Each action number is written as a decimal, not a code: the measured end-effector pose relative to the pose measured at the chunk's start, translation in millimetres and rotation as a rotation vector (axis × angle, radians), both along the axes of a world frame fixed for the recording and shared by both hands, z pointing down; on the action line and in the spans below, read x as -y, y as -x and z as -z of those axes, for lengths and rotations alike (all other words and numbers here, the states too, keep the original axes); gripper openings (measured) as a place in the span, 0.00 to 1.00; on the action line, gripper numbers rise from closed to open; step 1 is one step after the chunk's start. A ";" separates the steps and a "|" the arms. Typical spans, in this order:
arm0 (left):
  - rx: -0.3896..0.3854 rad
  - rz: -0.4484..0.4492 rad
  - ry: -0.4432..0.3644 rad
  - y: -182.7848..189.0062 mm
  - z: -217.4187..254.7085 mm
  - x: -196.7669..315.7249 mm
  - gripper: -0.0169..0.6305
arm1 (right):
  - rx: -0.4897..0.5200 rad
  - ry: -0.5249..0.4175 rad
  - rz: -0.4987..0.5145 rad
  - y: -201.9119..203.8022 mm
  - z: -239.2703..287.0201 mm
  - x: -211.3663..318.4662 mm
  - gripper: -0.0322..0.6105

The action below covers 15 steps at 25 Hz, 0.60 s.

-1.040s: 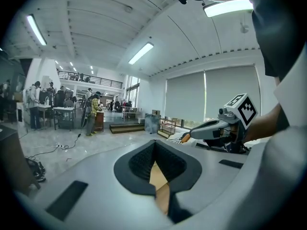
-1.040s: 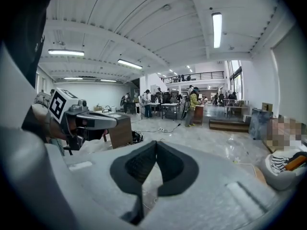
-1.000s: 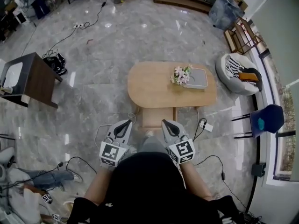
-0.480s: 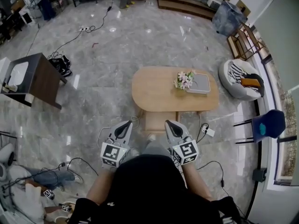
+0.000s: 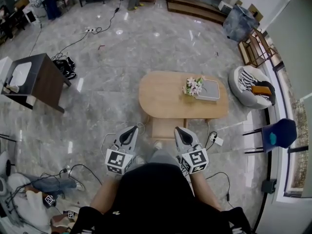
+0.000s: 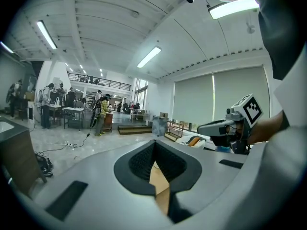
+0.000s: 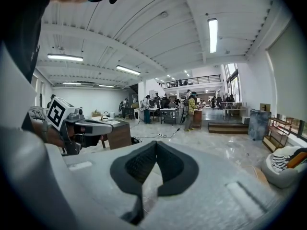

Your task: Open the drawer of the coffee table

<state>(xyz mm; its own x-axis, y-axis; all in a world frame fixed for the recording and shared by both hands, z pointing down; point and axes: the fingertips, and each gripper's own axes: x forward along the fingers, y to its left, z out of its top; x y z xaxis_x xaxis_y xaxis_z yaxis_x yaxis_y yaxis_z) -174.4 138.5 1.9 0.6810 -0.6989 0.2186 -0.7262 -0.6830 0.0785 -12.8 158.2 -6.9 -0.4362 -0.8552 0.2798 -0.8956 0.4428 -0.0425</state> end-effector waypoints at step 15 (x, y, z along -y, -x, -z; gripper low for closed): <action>0.015 0.003 0.000 8.3 1.8 -9.7 0.05 | -0.029 -0.027 -0.013 2.9 0.5 -5.4 0.05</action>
